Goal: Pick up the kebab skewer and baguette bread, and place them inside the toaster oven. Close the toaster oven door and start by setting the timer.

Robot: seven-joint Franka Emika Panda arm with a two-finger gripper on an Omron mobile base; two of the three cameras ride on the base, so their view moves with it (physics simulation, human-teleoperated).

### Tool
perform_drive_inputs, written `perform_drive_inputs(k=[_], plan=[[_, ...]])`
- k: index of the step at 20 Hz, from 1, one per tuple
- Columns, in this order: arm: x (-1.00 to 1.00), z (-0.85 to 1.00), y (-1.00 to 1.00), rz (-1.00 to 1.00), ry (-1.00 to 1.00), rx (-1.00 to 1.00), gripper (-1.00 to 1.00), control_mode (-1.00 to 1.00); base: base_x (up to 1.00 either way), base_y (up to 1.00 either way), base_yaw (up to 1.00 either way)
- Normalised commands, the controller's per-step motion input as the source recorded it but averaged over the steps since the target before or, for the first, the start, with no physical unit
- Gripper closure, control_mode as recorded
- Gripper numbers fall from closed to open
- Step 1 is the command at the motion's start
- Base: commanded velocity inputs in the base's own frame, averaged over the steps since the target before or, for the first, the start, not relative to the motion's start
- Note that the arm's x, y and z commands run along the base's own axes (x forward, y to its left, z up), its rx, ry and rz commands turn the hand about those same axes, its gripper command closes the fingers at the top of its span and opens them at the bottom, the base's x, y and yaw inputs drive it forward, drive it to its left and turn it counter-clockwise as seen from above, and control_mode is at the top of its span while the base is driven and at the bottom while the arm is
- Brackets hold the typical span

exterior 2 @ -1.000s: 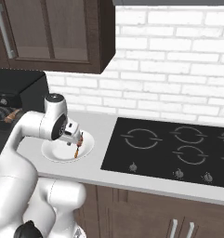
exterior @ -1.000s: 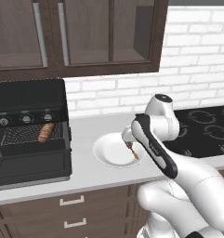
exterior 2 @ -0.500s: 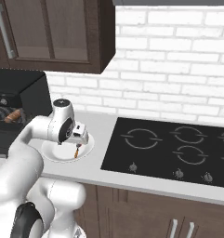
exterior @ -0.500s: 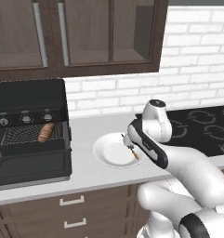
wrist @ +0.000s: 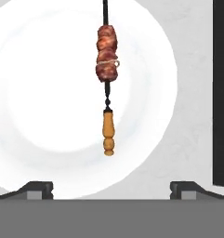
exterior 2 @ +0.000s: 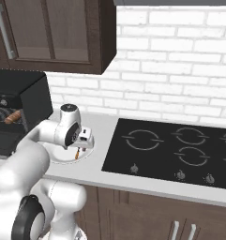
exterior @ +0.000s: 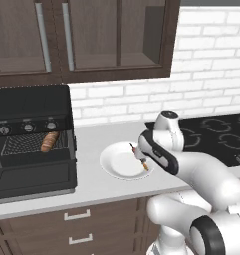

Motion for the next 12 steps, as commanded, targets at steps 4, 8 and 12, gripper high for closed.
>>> perform_drive_inputs(k=[4, 8, 12], plan=[[0.17, -0.38, 0.02, 0.0, 0.0, -0.06, -1.0, -1.0, 0.0, 0.0, 0.0], [0.19, -0.32, 0.0, 0.0, 0.0, -0.06, -1.0, -1.0, 0.0, 0.0, 0.0], [0.09, -0.21, 0.0, 0.0, 0.0, -0.03, -1.0, -1.0, 0.0, 0.0, 0.0]])
